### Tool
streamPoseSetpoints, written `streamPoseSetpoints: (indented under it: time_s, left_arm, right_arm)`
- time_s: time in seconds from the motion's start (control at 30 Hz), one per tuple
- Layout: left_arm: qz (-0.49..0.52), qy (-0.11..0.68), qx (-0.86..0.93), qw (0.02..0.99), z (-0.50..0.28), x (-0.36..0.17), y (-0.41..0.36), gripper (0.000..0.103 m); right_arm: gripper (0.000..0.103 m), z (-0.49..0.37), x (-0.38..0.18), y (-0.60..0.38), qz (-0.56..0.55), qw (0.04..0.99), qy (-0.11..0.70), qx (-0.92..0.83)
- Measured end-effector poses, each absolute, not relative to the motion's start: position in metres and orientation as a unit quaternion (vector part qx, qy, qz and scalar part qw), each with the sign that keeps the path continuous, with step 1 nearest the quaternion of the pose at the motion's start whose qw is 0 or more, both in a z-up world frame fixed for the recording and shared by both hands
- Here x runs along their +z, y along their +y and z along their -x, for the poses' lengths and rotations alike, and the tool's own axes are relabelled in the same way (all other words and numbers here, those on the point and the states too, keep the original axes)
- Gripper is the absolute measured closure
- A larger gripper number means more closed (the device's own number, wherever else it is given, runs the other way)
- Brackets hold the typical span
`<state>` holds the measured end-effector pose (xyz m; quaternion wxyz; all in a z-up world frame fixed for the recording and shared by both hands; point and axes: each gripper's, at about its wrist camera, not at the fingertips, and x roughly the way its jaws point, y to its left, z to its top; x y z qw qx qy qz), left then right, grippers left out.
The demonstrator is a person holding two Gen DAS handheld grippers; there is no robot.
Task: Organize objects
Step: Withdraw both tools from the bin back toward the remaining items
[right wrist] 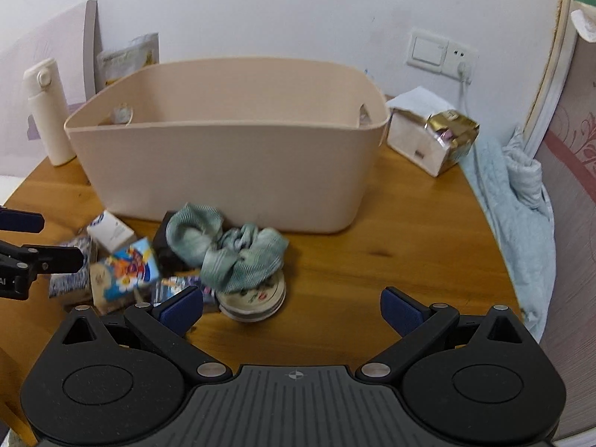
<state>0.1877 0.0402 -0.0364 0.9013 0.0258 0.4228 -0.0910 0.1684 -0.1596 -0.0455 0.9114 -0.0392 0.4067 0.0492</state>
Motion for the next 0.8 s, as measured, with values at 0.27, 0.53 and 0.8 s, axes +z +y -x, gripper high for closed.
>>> streamPoseSetpoints:
  time_s: [0.27, 0.53, 0.8]
  left_arm:
    - [-0.008, 0.443, -0.079, 0.893, -0.19, -0.051, 0.049, 0.017]
    - [0.007, 0.453, -0.074, 0.888, -0.193, -0.057, 0.053, 0.017]
    - [0.042, 0.459, -0.046, 0.886, -0.198, -0.06, 0.065, 0.017]
  right_arm:
    - [0.0, -0.169, -0.06, -0.158, 0.035, 0.903, 0.426, 0.051]
    - [0.001, -0.163, -0.071, -0.151, 0.022, 0.896, 0.438, 0.068]
    - [0.009, -0.159, -0.079, -0.131, 0.024, 0.886, 0.453, 0.098]
